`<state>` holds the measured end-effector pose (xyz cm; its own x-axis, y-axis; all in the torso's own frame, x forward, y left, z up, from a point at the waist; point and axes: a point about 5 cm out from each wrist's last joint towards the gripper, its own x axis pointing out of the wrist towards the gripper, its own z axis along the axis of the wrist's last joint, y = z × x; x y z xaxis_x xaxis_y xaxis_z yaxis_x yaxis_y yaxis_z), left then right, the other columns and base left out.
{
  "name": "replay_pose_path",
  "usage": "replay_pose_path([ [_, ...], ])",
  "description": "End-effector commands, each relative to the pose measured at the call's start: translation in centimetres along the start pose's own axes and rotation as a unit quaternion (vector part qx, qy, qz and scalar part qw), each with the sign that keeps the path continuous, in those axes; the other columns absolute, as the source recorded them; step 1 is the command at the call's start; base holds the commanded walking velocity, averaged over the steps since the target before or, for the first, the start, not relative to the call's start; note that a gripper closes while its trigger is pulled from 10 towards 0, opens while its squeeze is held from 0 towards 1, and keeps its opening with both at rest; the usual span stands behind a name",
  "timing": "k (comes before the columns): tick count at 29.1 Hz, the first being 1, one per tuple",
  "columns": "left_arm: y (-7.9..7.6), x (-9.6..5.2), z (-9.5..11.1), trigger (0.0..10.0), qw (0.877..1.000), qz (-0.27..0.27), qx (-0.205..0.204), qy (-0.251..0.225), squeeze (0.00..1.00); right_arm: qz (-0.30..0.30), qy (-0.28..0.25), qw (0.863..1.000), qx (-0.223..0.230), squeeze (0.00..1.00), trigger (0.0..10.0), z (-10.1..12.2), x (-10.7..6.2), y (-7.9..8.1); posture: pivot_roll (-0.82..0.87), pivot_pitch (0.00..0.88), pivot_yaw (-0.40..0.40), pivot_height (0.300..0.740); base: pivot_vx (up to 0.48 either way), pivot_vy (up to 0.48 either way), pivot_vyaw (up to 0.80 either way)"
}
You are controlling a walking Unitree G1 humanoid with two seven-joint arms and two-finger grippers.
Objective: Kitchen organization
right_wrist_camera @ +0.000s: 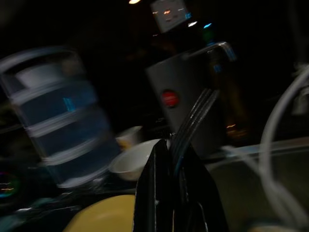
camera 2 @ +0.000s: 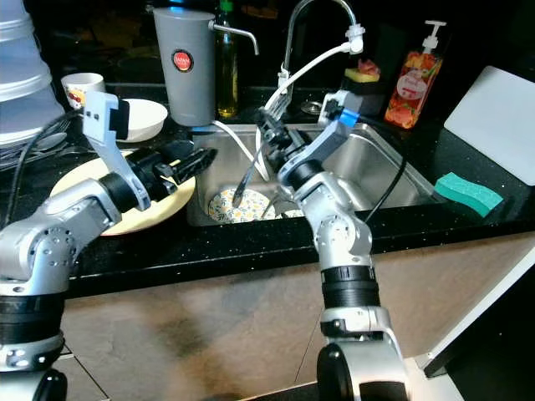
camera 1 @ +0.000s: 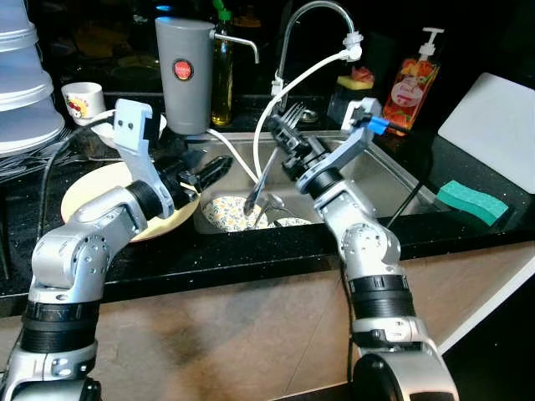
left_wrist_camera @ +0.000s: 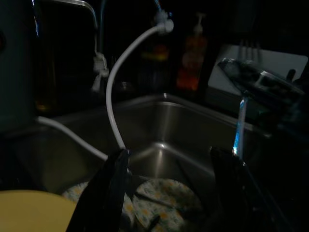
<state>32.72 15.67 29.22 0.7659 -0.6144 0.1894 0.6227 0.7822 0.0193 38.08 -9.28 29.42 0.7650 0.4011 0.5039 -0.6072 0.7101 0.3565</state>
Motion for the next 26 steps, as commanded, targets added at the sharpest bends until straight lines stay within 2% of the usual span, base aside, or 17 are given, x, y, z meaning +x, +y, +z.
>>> replay_pose_path([
  [1, -1.0, 0.4, -0.7, 10.0, 0.999, -0.018, 0.027, 0.022, 0.00, -0.019, 0.001, 0.999, -0.034, 0.00, 0.0, -0.6, 0.3, -0.5, 0.09, 0.054, -0.083, 0.740, 0.000, 0.000, 0.00],
  [4, -2.5, 1.0, -2.0, 10.0, 0.996, -0.041, 0.058, 0.051, 0.00, -0.047, 0.000, 0.997, -0.060, 0.00, 0.0, -1.5, 0.8, -1.2, 0.09, 0.058, -0.080, 0.740, 0.000, 0.000, 0.00],
  [6, -2.7, 1.1, -2.3, 10.0, 0.996, -0.044, 0.061, 0.057, 0.00, -0.052, 0.000, 0.996, -0.067, 0.00, 0.0, -1.7, 0.9, -1.2, 0.09, 0.058, -0.080, 0.740, 0.000, 0.000, 0.00],
  [7, -3.5, 1.2, -2.9, 10.0, 0.995, -0.059, 0.057, 0.064, 0.00, -0.058, 0.007, 0.995, -0.084, 0.00, 0.0, -2.4, 1.0, -1.2, 0.09, 0.062, -0.084, 0.740, 0.000, 0.000, 0.00],
  [10, -3.8, 1.2, -3.0, 10.0, 0.994, -0.065, 0.054, 0.066, 0.00, -0.059, 0.013, 0.994, -0.094, 0.00, 0.0, -2.9, 1.0, -1.1, 0.09, 0.062, -0.084, 0.740, 0.000, 0.000, 0.00],
  [11, -4.3, 1.1, -3.7, 10.0, 0.991, -0.076, 0.067, 0.084, 0.00, -0.050, 0.039, 0.991, -0.117, 0.00, 0.0, -4.3, 0.8, -0.7, 0.10, 0.064, -0.090, 0.740, 0.000, 0.000, 0.00],
  [13, -4.4, 1.1, -3.9, 10.0, 0.990, -0.077, 0.073, 0.091, 0.00, -0.046, 0.048, 0.989, -0.132, 0.00, 0.0, -5.0, 0.7, -0.5, 0.10, 0.064, -0.090, 0.740, 0.000, 0.000, 0.00],
  [15, -4.0, 0.8, -4.3, 10.0, 0.989, -0.059, 0.084, 0.106, 0.00, -0.036, 0.064, 0.985, -0.154, 0.00, 2.6, -6.3, 0.5, 0.0, 0.10, 0.064, -0.098, 0.740, 0.000, 0.000, 0.00],
  [17, -3.9, 0.7, -4.4, 10.0, 0.989, -0.054, 0.088, 0.109, 0.00, -0.033, 0.067, 0.984, -0.159, 0.00, 2.6, -6.6, 0.4, 0.1, 0.10, 0.064, -0.098, 0.740, 0.000, 0.000, 0.00],
  [18, -3.7, 0.6, -4.5, 10.0, 0.987, -0.049, 0.098, 0.114, 0.00, -0.029, 0.071, 0.983, -0.169, 0.00, 3.9, -7.0, 0.3, 0.2, 0.11, 0.063, -0.102, 0.740, 0.000, 0.000, 0.00],
  [20, -3.4, 0.3, -4.6, 10.0, 0.986, -0.044, 0.107, 0.121, 0.00, -0.025, 0.077, 0.981, -0.179, 0.00, 5.3, -7.4, 0.1, 0.2, 0.11, 0.063, -0.102, 0.740, 0.000, 0.000, 0.00],
  [22, -3.2, 0.2, -4.7, 10.0, 0.985, -0.039, 0.111, 0.126, 0.00, -0.027, 0.082, 0.980, -0.182, 0.00, 8.4, -7.7, -0.1, 0.1, 0.11, 0.063, -0.106, 0.740, 0.000, 0.000, 0.00],
  [23, -3.0, 0.1, -4.8, 10.0, 0.984, -0.035, 0.115, 0.129, 0.00, -0.029, 0.084, 0.979, -0.183, 0.00, 9.3, -7.8, -0.2, 0.0, 0.11, 0.063, -0.106, 0.740, 0.000, 0.000, 0.00],
  [25, -2.8, 0.0, -4.9, 10.0, 0.983, -0.028, 0.120, 0.134, 0.00, -0.034, 0.085, 0.979, -0.185, 0.00, 10.0, -7.9, -0.4, -0.3, 0.11, 0.060, -0.107, 0.740, 0.000, 0.000, 0.00],
  [26, -2.7, -0.1, -4.9, 10.0, 0.983, -0.020, 0.121, 0.134, 0.00, -0.037, 0.085, 0.978, -0.187, 0.00, 10.0, -7.9, -0.5, -0.4, 0.11, 0.060, -0.107, 0.740, 0.000, 0.000, 0.00],
])
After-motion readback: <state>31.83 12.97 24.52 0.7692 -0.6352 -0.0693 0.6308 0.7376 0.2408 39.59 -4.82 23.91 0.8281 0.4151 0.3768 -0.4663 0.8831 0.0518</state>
